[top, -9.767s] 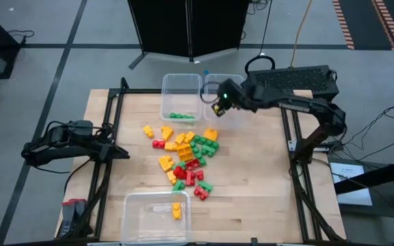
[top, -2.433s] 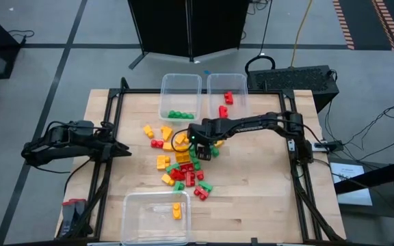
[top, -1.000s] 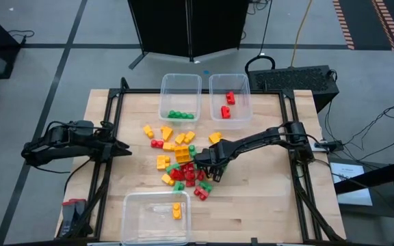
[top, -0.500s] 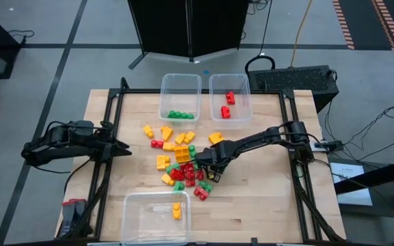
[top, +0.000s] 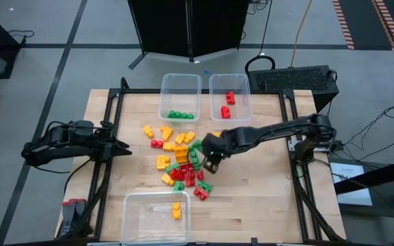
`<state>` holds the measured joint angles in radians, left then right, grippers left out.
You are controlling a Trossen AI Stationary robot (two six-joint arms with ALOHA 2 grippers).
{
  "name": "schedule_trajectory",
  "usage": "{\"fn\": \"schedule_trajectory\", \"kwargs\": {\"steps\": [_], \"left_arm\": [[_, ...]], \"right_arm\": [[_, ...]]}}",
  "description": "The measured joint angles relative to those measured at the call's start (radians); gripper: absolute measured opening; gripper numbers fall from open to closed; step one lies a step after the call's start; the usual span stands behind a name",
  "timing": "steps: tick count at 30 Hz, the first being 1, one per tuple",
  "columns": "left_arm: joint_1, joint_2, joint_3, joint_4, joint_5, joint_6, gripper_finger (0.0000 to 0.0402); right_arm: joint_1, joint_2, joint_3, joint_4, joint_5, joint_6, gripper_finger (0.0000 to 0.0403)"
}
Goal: Sort blocks
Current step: Put the green game piece into the top left transparent bin
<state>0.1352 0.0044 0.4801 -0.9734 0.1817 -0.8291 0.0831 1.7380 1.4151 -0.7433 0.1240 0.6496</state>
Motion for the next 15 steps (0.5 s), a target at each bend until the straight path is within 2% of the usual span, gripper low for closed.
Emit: {"fn": "schedule_trajectory", "kwargs": {"steps": [5, 9, 12, 15], "left_arm": [[0.000, 0.000, 0.000, -0.001, -0.010, 0.000, 0.0210], [0.000, 0.000, 0.000, -0.001, -0.020, 0.000, 0.0210], [0.000, 0.000, 0.000, -0.001, -0.023, 0.000, 0.0210], [0.000, 0.000, 0.000, -0.002, -0.024, -0.001, 0.0210]], "right_arm": [[-0.081, -0.091, 0.001, 0.288, 0.068, -0.065, 0.0114], [-0.191, -0.090, 0.002, 0.482, 0.081, -0.119, 0.0114], [-0.270, -0.053, 0.002, 0.586, 0.025, -0.140, 0.0114], [-0.325, -0.010, 0.009, 0.597, -0.041, -0.149, 0.0114]]}}
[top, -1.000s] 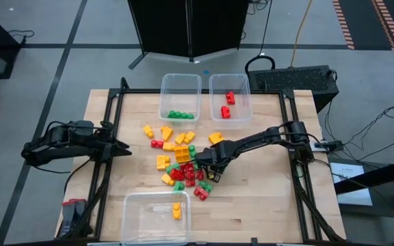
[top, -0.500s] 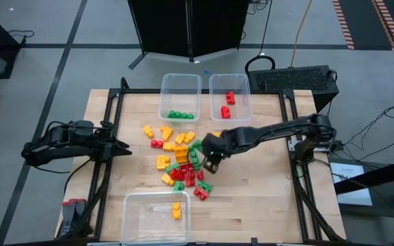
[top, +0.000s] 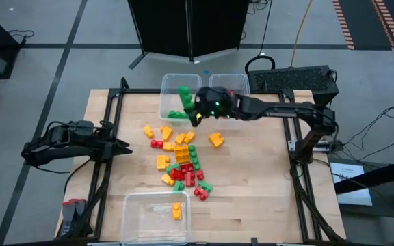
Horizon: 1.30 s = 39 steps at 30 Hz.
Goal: Sort blocks
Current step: Put the green game piece into the top left transparent bin, then put the yellow game piece into the bottom transparent bin
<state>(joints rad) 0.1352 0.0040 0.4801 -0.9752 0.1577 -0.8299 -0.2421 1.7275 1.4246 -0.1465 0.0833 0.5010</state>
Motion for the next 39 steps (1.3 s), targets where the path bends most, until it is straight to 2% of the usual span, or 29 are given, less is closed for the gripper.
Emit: {"fn": "schedule_trajectory", "kwargs": {"steps": [6, 12, 16, 18, 23, 26, 28, 33, 36, 39], "left_arm": [[0.000, 0.000, 0.000, -0.002, -0.002, 0.000, 0.0210], [0.000, 0.000, 0.000, -0.003, -0.006, 0.000, 0.0210], [0.000, 0.000, 0.000, -0.003, -0.006, 0.000, 0.0210], [0.000, 0.000, 0.000, -0.003, -0.006, 0.000, 0.0210], [0.000, 0.000, 0.000, -0.003, -0.006, 0.001, 0.0210], [0.000, 0.000, 0.000, -0.003, -0.006, 0.003, 0.0210], [0.000, 0.000, 0.000, -0.003, -0.006, 0.005, 0.0210], [0.000, 0.000, 0.000, -0.002, -0.006, 0.006, 0.0210], [0.000, 0.000, 0.000, -0.002, -0.006, 0.019, 0.0210], [0.000, 0.000, 0.000, -0.002, -0.006, 0.026, 0.0210]], "right_arm": [[-0.062, 0.089, 0.144, -0.106, -0.087, -0.094, 0.0114], [-0.084, 0.219, 0.385, -0.372, -0.090, -0.227, 0.0114], [-0.084, 0.265, 0.503, -0.480, -0.089, -0.311, 0.0115], [-0.084, 0.281, 0.532, -0.484, -0.090, -0.336, 0.0147], [-0.091, 0.286, 0.543, -0.485, -0.082, -0.333, 0.0263], [-0.096, 0.285, 0.544, -0.486, -0.084, -0.330, 0.0285], [-0.097, 0.279, 0.543, -0.487, -0.126, -0.330, 0.0284], [-0.039, 0.197, 0.575, -0.580, -0.323, -0.336, 0.0259], [0.029, 0.165, 0.576, -0.763, -0.325, -0.389, 0.0246], [0.103, 0.186, 0.567, -0.882, -0.315, -0.430, 0.0239]]}}
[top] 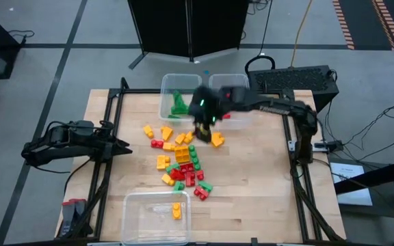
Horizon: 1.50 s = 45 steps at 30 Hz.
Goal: Sort blocks
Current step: Put the yellow game piece into the bottom transparent bin
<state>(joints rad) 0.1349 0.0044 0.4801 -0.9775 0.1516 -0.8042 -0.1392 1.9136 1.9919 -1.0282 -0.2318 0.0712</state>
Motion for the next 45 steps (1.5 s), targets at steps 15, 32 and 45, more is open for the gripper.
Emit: {"fn": "schedule_trajectory", "kwargs": {"steps": [15, 32, 45], "left_arm": [[0.000, 0.000, 0.000, 0.000, -0.004, -0.001, 0.0210], [0.000, 0.000, 0.000, 0.000, -0.004, 0.000, 0.0210], [0.000, 0.000, 0.000, 0.000, -0.004, 0.000, 0.0210]], "right_arm": [[0.086, 0.251, -0.026, 0.112, 0.099, -0.149, 0.0235], [0.081, 0.374, -0.025, 0.161, 0.251, -0.136, 0.0233], [0.096, 0.374, -0.012, 0.146, 0.163, -0.164, 0.0193]]}}
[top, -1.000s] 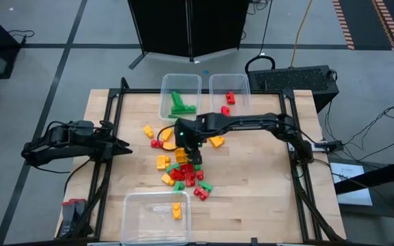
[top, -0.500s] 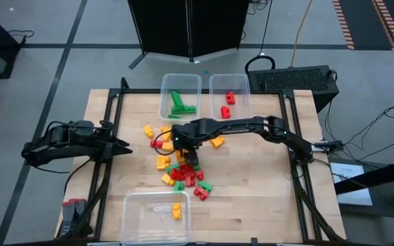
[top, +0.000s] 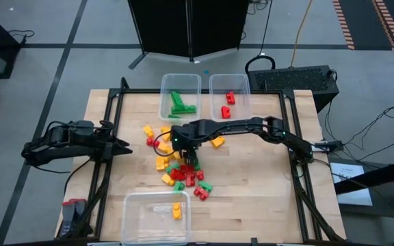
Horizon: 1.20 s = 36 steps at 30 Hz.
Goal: Sort blocks
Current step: Put the yellow game piece into the bottom transparent bin
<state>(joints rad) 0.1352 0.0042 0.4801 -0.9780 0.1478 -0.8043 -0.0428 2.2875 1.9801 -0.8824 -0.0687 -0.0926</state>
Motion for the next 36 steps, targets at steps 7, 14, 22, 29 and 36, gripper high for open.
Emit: {"fn": "schedule_trajectory", "kwargs": {"steps": [7, 14, 22, 29, 36], "left_arm": [[0.000, 0.000, 0.000, 0.000, 0.000, 0.000, 0.0210], [0.000, 0.000, 0.000, 0.000, 0.000, 0.000, 0.0210], [0.000, 0.000, 0.000, 0.000, 0.000, 0.001, 0.0210], [0.000, 0.000, 0.000, 0.000, 0.000, 0.001, 0.0210], [0.000, 0.000, 0.000, 0.000, 0.000, 0.001, 0.0210]], "right_arm": [[0.024, 0.000, 0.076, -0.046, -0.011, -0.030, 0.0194], [0.025, -0.001, 0.120, 0.047, -0.011, 0.175, 0.0194], [0.060, -0.002, 0.109, 0.115, 0.180, 0.343, 0.0194], [0.072, -0.002, 0.109, 0.120, 0.220, 0.420, 0.0194], [0.057, -0.002, 0.109, 0.110, 0.065, 0.537, 0.0195]]}}
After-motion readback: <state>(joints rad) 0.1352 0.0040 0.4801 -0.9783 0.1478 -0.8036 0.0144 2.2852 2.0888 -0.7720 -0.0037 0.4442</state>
